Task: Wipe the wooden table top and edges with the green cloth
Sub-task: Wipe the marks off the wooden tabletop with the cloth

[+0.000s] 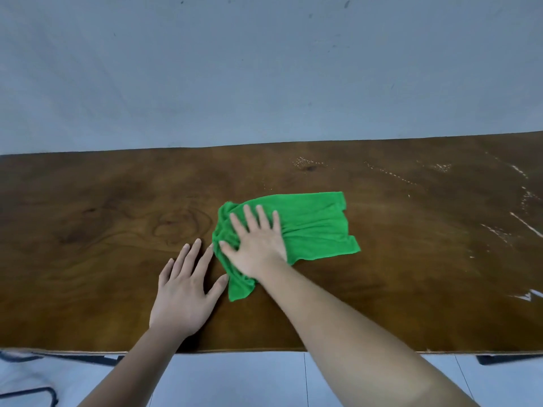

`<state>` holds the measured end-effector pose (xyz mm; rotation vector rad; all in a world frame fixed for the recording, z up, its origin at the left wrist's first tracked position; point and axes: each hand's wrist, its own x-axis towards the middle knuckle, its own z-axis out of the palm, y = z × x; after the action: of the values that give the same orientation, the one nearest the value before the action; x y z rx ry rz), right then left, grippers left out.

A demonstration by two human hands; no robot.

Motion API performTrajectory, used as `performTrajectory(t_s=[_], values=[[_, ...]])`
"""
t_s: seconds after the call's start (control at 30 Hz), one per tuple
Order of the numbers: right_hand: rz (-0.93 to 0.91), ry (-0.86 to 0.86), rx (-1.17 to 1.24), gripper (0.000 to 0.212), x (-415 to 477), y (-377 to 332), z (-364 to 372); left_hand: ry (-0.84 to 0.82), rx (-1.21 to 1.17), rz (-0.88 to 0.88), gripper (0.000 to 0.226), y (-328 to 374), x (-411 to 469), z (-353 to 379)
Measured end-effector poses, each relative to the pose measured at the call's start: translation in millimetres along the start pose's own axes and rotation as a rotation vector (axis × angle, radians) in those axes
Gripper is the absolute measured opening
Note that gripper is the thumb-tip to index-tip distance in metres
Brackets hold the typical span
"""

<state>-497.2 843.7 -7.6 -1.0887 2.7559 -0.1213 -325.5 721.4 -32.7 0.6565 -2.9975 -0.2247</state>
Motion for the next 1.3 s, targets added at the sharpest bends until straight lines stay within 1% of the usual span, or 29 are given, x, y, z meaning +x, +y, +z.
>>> performTrajectory(t_s=[0.07,0.13,0.2,0.27,0.33,0.47,0.57,0.63,0.73,0.77,0.83,0.93,1.0,1.1,1.2,1.27,1.3], values=[[-0.117,-0.016,0.004,0.078,0.6,-12.4,3.7,-0.005,0.01,-0.004,0.087,-0.7,1.2,1.9],[-0.241,-0.019,0.003,0.073,-0.8,-0.5,4.1,-0.004,0.008,-0.007,0.088,-0.7,1.7,2.6],[-0.358,-0.008,0.04,0.066,-1.6,29.7,2.3,-0.001,0.002,-0.008,0.089,0.0,1.6,2.8],[-0.383,0.008,0.091,0.058,-1.9,70.6,-3.6,-0.005,0.0,-0.013,0.089,-0.4,1.5,2.5],[-0.304,0.057,0.111,0.054,-2.5,117.6,-11.5,-0.015,0.001,-0.021,0.089,0.0,2.1,1.5],[-0.056,0.142,0.119,0.055,-4.8,206.2,-25.2,-0.03,-0.005,-0.023,0.089,2.5,2.2,-0.8],[0.152,0.202,0.139,0.058,2.3,246.6,-30.4,-0.03,-0.007,-0.022,0.089,3.1,1.7,-2.1],[0.33,0.243,0.153,0.058,14.4,254.2,-29.6,-0.036,-0.004,-0.02,0.091,3.4,2.6,-3.6],[0.549,0.195,0.147,0.065,43.5,240.1,-31.1,-0.04,-0.013,-0.013,0.092,3.3,3.9,-5.8],[0.579,0.174,0.153,0.066,55.5,232.2,-32.6,-0.041,-0.019,-0.009,0.093,3.0,4.1,-5.9],[0.581,0.138,0.146,0.068,80.4,213.3,-36.1,-0.04,-0.039,-0.008,0.092,2.4,4.8,-6.9],[0.496,0.087,0.069,0.072,115.1,171.6,-38.3,-0.05,-0.053,-0.004,0.092,2.4,6.4,-7.3],[0.369,0.055,0.012,0.075,133.4,126.4,-36.3,-0.039,-0.064,0.005,0.091,1.7,8.0,-7.7],[0.118,0.03,-0.022,0.077,145.9,40.0,-28.7,-0.023,-0.074,0.011,0.089,0.0,10.1,-5.3],[-0.175,-0.021,-0.032,0.078,139.0,-46.9,-16.0,-0.039,-0.066,0.018,0.087,-1.9,12.2,-4.1],[-0.362,-0.056,-0.041,0.076,133.7,-84.7,-8.6,-0.046,-0.065,0.015,0.088,-1.8,13.5,-5.5],[-0.428,-0.072,-0.042,0.074,135.2,-92.7,-6.9,-0.046,-0.065,0.014,0.088,-0.9,14.1,-6.9]])
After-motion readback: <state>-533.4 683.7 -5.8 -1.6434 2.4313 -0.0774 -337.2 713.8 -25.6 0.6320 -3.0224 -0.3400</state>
